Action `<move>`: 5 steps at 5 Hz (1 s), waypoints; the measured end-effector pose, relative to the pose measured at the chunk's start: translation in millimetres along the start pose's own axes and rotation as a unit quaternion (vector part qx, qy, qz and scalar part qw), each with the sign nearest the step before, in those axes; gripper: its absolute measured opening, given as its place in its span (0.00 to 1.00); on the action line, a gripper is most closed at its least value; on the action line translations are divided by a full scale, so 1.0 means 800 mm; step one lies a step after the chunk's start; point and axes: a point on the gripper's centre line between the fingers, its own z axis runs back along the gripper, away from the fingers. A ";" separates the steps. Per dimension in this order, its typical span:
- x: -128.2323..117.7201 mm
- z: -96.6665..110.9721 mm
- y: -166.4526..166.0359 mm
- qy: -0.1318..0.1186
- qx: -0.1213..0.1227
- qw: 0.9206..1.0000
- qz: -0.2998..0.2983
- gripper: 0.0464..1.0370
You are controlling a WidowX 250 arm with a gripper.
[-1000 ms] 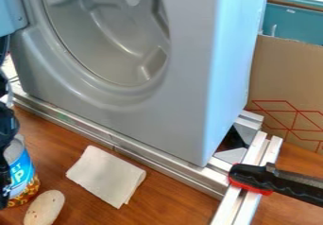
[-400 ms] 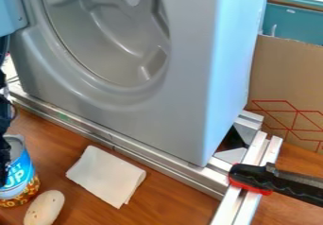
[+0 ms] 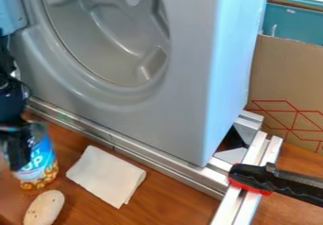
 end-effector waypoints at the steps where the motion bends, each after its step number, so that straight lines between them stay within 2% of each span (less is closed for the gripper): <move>1: 0.036 0.013 -0.006 -0.022 -0.007 1.000 -0.010 0.96; 2: 0.067 0.013 -0.002 -0.021 -0.009 1.000 -0.002 0.96; 3: 0.078 0.012 0.002 -0.007 -0.007 1.000 -0.008 0.96; 4: 0.071 0.011 0.000 0.013 0.016 1.000 0.003 0.96; 5: 0.034 0.032 -0.008 0.007 0.034 0.999 0.011 0.96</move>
